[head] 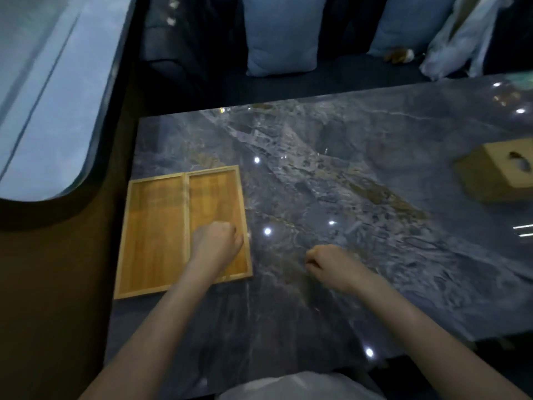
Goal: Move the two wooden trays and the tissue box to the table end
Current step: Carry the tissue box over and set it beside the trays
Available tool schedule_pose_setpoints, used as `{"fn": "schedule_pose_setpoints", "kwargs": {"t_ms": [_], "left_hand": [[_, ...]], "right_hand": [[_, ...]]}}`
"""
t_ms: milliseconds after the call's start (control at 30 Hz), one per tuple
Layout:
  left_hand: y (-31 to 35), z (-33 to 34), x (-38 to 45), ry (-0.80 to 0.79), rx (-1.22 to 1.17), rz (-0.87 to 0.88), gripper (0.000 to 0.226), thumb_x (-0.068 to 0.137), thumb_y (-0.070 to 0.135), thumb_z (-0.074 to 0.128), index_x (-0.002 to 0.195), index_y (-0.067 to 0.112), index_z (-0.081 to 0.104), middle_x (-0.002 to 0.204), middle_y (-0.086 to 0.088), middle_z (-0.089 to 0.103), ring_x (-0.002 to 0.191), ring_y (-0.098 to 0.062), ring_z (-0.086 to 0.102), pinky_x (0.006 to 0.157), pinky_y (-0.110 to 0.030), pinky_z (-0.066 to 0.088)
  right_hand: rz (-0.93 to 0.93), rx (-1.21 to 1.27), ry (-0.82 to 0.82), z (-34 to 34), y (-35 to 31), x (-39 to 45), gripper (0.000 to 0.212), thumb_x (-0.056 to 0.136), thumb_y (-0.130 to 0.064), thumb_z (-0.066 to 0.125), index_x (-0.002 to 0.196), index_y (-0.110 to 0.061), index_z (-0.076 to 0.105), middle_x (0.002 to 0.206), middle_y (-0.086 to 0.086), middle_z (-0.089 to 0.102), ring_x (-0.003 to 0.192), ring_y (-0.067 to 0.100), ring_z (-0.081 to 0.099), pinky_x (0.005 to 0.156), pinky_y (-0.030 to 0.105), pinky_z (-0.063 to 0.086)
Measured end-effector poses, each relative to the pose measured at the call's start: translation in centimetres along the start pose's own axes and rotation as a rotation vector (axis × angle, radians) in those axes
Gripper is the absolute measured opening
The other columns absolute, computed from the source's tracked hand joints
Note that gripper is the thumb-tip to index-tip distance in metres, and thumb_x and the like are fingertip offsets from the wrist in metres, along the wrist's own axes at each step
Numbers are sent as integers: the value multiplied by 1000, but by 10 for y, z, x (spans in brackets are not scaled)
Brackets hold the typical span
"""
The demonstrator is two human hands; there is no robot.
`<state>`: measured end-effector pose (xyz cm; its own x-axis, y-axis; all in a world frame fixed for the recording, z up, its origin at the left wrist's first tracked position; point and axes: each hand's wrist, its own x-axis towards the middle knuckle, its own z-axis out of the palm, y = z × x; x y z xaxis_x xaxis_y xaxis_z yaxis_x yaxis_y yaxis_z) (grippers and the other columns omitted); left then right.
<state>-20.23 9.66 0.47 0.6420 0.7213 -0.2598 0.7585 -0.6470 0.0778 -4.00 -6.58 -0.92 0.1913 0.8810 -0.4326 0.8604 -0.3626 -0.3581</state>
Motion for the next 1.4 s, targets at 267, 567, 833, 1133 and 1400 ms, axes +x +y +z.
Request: {"fn": "schedule_pose_setpoints", "kwargs": {"t_ms": [267, 567, 833, 1133, 1400], "left_hand": [[163, -32, 43, -70, -47, 171, 35, 89, 32, 42, 100, 10, 67, 111, -17, 66, 104, -34, 60, 82, -36, 48], [356, -43, 83, 68, -131, 431, 37, 90, 35, 42, 109, 10, 61, 116, -19, 63, 108, -36, 58, 85, -41, 48], [471, -28, 109, 129, -378, 543, 45, 90, 27, 49, 128, 3, 44, 129, -19, 51, 119, -33, 49, 95, -42, 42], [519, -2, 159, -396, -798, 138, 44, 88, 33, 54, 114, -2, 57, 121, -23, 61, 111, -37, 56, 85, -38, 45], [527, 20, 170, -536, -974, 137, 32, 90, 21, 52, 114, 2, 57, 117, -18, 64, 108, -29, 59, 99, -43, 46]], "right_hand": [[173, 73, 100, -66, 133, -63, 20, 85, -16, 47, 89, -8, 64, 97, 17, 69, 93, 33, 63, 76, 40, 49], [406, 139, 365, -129, 295, -140, 19, 88, -23, 49, 96, -12, 63, 104, 13, 68, 98, 33, 60, 78, 44, 51], [574, 238, 723, -150, 398, -149, 29, 89, -19, 47, 112, -6, 57, 115, 20, 58, 112, 36, 50, 92, 44, 45], [734, 676, 628, -155, 447, -115, 39, 94, -15, 38, 132, -5, 41, 139, 17, 47, 128, 31, 43, 108, 35, 32], [686, 974, 479, -160, 460, -100, 36, 90, -23, 39, 123, -17, 50, 122, 8, 56, 109, 21, 51, 93, 35, 39]]}}
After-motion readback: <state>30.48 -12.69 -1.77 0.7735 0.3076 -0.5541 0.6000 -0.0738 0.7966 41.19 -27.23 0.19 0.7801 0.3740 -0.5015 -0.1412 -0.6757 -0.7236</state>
